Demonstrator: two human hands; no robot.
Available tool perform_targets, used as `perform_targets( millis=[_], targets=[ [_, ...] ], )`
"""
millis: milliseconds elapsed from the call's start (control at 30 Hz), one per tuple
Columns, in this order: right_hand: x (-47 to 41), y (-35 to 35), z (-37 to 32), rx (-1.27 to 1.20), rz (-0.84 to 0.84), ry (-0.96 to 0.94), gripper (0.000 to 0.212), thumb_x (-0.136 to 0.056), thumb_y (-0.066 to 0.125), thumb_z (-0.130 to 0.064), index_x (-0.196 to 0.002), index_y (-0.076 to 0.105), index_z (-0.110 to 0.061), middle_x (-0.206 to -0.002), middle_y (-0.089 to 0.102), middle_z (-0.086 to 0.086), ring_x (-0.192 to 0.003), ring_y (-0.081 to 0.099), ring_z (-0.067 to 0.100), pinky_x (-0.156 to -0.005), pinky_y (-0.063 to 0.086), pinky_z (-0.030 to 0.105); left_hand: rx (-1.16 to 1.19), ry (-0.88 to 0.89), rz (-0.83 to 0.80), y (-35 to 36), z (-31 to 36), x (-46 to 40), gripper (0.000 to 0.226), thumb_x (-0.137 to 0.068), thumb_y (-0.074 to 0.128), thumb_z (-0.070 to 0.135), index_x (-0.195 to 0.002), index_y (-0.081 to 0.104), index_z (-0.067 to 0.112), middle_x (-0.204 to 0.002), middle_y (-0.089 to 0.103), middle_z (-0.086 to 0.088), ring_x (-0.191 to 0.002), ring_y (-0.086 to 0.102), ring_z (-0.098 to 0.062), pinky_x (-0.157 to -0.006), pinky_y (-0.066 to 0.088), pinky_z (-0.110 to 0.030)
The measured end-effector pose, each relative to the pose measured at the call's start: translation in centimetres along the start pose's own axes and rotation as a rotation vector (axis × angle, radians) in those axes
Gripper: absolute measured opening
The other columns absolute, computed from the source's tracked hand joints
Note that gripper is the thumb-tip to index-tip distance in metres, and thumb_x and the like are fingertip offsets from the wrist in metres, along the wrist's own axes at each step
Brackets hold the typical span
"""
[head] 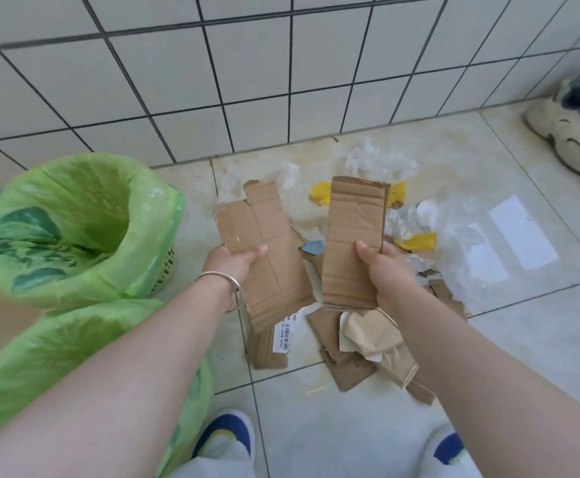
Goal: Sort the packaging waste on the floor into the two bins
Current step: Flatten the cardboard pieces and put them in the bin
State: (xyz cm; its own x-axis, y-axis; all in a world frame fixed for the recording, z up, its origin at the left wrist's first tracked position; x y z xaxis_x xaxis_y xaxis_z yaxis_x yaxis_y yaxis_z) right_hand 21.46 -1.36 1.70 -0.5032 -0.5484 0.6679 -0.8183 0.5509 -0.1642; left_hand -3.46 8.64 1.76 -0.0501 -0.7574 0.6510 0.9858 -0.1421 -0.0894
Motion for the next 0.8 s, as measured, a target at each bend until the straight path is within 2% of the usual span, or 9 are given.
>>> perform_targets(
  millis=[100,167,267,300,400,500,533,667,800],
  targets=[
    [-0.7,-3.7,2.2,0.120,0.074,0.019,0.041,-0.091,0.056,-0.033,-0.126,0.053,-0.012,-0.119,0.061,0.008,-0.107,0.059,0.030,-0.097,0.048,0.048,-0.086,-0.054,0.025,-1.0,-2.0,0.1,0.018,-0.079,0.073,0.016,-0.089,0.057,0.016,-0.081,0.064,0.000,-0.071,0.061,-0.018,-0.061,0.046,-0.025],
    [-1.0,-5.4,4.7,0.253,0.063,0.059,0.042,-0.092,0.056,-0.032,-0.127,0.053,-0.010,-0.123,0.060,0.011,-0.107,0.057,0.030,-0.096,0.047,0.043,-0.163,-0.159,0.003,-1.3,-5.1,0.0,0.024,-0.077,0.075,0.015,-0.094,0.057,0.012,-0.082,0.066,-0.004,-0.073,0.063,-0.021,-0.073,0.052,-0.032],
    [-1.0,-6.5,9.0,0.436,-0.013,0.148,0.041,-0.093,0.053,-0.033,-0.125,0.053,-0.007,-0.122,0.058,0.013,-0.099,0.054,0.027,-0.089,0.044,0.034,-0.320,-0.286,-0.061,-0.4,-10.1,-0.3,0.061,-0.061,0.081,0.029,-0.112,0.060,0.003,-0.105,0.069,-0.012,-0.097,0.066,-0.030,-0.095,0.050,-0.042],
    [-1.1,-6.7,10.3,0.513,-0.036,0.173,0.042,-0.092,0.053,-0.036,-0.123,0.053,-0.008,-0.121,0.058,0.013,-0.100,0.054,0.027,-0.090,0.044,0.035,-0.364,-0.311,-0.067,-0.1,-11.2,-0.4,0.066,-0.061,0.081,0.031,-0.115,0.059,0.001,-0.109,0.068,-0.011,-0.100,0.065,-0.029,-0.098,0.048,-0.040],
    [-1.5,-6.9,13.0,0.702,-0.039,0.172,0.047,-0.088,0.054,-0.045,-0.116,0.055,-0.007,-0.120,0.055,0.012,-0.109,0.052,0.030,-0.098,0.044,0.045,-0.464,-0.354,-0.017,0.7,-13.4,-0.9,0.043,-0.071,0.077,0.029,-0.103,0.061,0.005,-0.100,0.064,-0.006,-0.091,0.061,-0.025,-0.087,0.046,-0.028],
    [-2.3,-6.9,12.8,0.826,0.067,0.044,0.044,-0.087,0.053,-0.047,-0.105,0.062,-0.007,-0.131,0.046,0.009,-0.119,0.042,0.030,-0.106,0.035,0.044,-0.524,-0.337,0.092,0.7,-15.4,-1.8,0.080,-0.036,0.076,0.050,-0.105,0.064,0.011,-0.104,0.069,-0.004,-0.097,0.065,-0.027,-0.091,0.053,-0.036],
    [-2.4,-6.7,12.4,0.887,0.097,-0.002,0.044,-0.088,0.052,-0.047,-0.105,0.063,-0.009,-0.135,0.042,0.007,-0.122,0.038,0.030,-0.107,0.032,0.040,-0.540,-0.338,0.127,0.2,-17.2,-2.8,0.085,-0.034,0.076,0.050,-0.110,0.062,0.014,-0.107,0.068,-0.005,-0.099,0.065,-0.028,-0.091,0.054,-0.038],
    [-2.7,-5.5,11.1,1.131,0.143,-0.124,0.045,-0.088,0.052,-0.050,-0.122,0.057,-0.021,-0.148,0.028,0.001,-0.133,0.025,0.028,-0.108,0.027,0.038,-0.615,-0.314,0.224,-0.2,-17.2,-1.8,0.062,-0.061,0.081,0.036,-0.109,0.061,0.002,-0.120,0.058,-0.012,-0.096,0.065,-0.031,-0.092,0.052,-0.036],
    [-3.0,-6.0,11.4,1.091,0.157,-0.058,0.042,-0.085,0.057,-0.048,-0.120,0.058,-0.024,-0.153,0.016,-0.001,-0.141,0.011,0.027,-0.106,0.034,0.046,-0.696,-0.320,0.187,0.2,-16.8,-1.3,0.041,-0.075,0.072,0.037,-0.105,0.069,0.010,-0.114,0.066,-0.013,-0.102,0.064,-0.030,-0.092,0.050,-0.030]
  ],
)
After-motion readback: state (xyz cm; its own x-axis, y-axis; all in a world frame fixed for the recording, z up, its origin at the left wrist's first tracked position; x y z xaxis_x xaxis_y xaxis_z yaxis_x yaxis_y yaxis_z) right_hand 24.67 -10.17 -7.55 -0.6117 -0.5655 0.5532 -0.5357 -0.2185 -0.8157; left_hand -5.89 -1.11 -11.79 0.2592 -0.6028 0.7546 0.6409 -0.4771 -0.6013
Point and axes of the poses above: each hand's wrist, its own x-axis away from the middle knuckle, its own y-axis out of the palm, z = x × y, the point moved 10 cm from there along -x, towards the middle knuckle
